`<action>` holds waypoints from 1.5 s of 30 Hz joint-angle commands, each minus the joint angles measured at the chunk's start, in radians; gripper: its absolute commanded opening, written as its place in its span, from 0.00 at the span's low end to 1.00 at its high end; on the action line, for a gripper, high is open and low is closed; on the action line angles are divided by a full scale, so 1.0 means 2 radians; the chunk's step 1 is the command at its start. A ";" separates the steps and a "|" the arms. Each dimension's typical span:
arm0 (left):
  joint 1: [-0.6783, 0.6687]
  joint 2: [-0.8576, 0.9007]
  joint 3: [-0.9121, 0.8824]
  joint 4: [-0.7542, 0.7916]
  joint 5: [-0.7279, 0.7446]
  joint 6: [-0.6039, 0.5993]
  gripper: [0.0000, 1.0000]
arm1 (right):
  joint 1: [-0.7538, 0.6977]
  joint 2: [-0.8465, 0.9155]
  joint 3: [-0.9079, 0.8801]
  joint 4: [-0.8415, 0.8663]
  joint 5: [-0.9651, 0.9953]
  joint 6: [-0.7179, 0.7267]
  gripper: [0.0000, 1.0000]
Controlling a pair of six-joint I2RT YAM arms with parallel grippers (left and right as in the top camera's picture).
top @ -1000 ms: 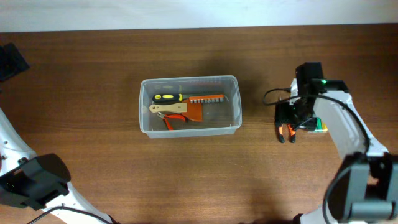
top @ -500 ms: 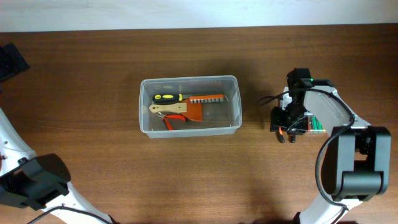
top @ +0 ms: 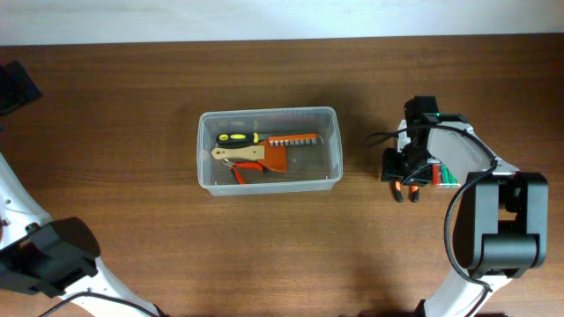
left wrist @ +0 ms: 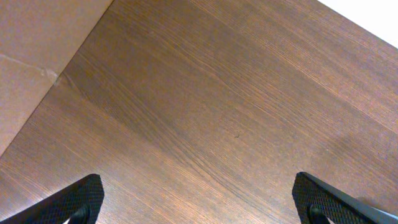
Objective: Pack container
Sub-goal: 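Grasp the orange-black needle-nose pliers with the right gripper, then lower the pliers into the box and release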
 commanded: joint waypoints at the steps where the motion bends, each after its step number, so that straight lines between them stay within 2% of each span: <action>1: 0.002 -0.001 -0.002 -0.001 0.002 -0.005 0.99 | 0.003 0.016 -0.005 0.002 0.013 0.004 0.51; 7: 0.002 -0.001 -0.002 -0.001 0.002 -0.005 0.99 | 0.003 0.032 -0.005 0.004 0.019 0.013 0.47; 12: 0.002 -0.001 -0.002 -0.001 0.002 -0.005 0.99 | 0.003 0.032 -0.005 0.003 0.020 0.017 0.29; 15: 0.002 -0.001 -0.002 -0.001 0.002 -0.005 0.99 | 0.002 0.028 0.001 0.001 0.020 0.017 0.24; 16: 0.002 -0.001 -0.002 -0.001 0.002 -0.005 0.99 | 0.002 0.025 0.007 -0.002 0.021 0.017 0.18; 18: 0.002 -0.001 -0.002 -0.001 0.002 -0.005 0.99 | 0.003 0.016 0.025 -0.017 0.023 0.017 0.11; 22: 0.002 -0.001 -0.002 -0.001 0.002 -0.005 0.99 | 0.003 -0.014 0.087 -0.056 0.026 0.017 0.04; 27: 0.002 -0.001 -0.002 -0.001 0.002 -0.005 0.99 | 0.017 -0.053 0.206 -0.119 0.027 0.016 0.04; 30: 0.002 -0.001 -0.002 -0.001 0.002 -0.005 0.99 | 0.051 -0.066 0.287 -0.154 0.014 -0.031 0.04; 33: 0.002 -0.001 -0.002 -0.001 0.002 -0.005 0.99 | 0.106 -0.066 0.346 -0.168 -0.004 -0.125 0.04; 40: 0.002 -0.001 -0.002 -0.001 0.002 -0.005 0.99 | 0.243 -0.045 0.354 -0.160 -0.006 -0.329 0.04; 45: 0.002 -0.001 -0.002 -0.001 0.002 -0.005 0.99 | 0.309 0.007 0.349 -0.160 -0.005 -0.473 0.04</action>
